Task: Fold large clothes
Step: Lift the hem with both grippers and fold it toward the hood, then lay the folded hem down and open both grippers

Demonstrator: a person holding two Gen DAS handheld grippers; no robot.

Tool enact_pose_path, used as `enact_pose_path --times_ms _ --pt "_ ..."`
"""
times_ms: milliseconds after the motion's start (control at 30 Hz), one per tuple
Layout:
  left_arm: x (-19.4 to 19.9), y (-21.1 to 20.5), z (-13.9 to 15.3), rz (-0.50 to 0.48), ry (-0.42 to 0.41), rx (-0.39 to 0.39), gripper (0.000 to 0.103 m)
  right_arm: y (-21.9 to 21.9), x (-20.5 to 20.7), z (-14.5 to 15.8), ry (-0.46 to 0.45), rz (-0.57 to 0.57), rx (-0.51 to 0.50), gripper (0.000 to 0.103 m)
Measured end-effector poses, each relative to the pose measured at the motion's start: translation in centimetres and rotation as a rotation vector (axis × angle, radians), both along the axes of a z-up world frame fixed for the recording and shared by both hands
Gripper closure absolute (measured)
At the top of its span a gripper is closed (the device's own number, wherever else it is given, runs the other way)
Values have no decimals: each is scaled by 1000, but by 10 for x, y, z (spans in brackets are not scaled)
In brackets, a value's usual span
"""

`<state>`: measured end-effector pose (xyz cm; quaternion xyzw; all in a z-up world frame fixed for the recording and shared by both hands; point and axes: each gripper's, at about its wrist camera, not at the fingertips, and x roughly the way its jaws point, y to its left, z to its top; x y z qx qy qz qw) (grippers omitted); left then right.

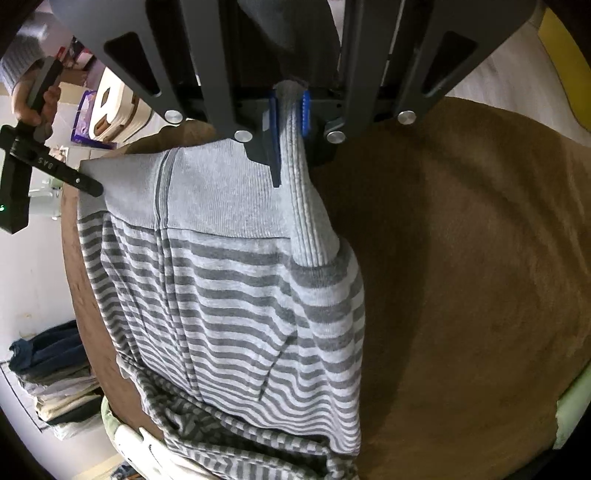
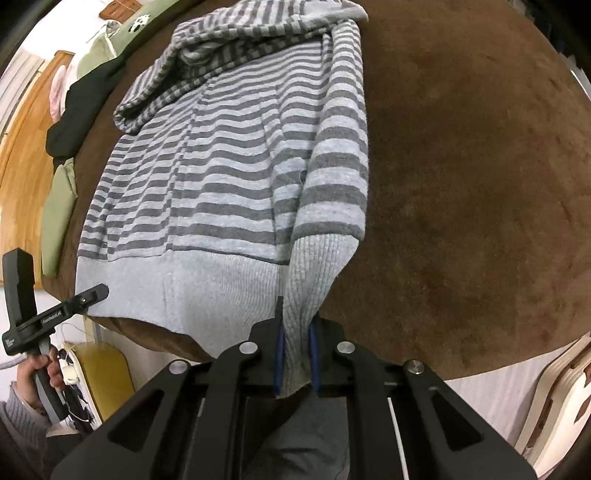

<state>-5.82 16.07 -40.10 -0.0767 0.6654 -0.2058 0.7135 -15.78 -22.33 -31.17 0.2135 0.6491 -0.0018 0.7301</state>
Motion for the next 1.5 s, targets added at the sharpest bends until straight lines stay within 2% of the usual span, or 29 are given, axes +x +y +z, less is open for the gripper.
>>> enact_pose_path --times_ms 133,333,467,767,933,1067,1267,1400,1500 --pt "4 6 -2 56 0 -36 92 3 6 2 -17 4 0 92" --pt "11 -3 25 67 -64 -29 92 -6 19 29 -55 -3 10 92" --pt "24 -11 52 68 -126 -11 92 -10 34 55 -97 2 1 92" --pt "63 -22 118 133 -259 -35 92 -23 78 120 -231 -26 -18 92" --pt "95 -24 163 147 -371 -51 92 -38 119 165 -336 -56 -35 92" --pt "128 -40 190 140 -452 -46 92 -50 161 184 -393 -69 -50 92" --pt "194 -68 210 190 -538 -42 92 -70 226 190 -451 -119 -43 92" --pt "240 -88 196 218 -552 -14 92 -84 276 172 -443 -129 -41 92" --pt "274 -100 174 229 -543 17 92 -89 316 148 -421 -113 -54 92"
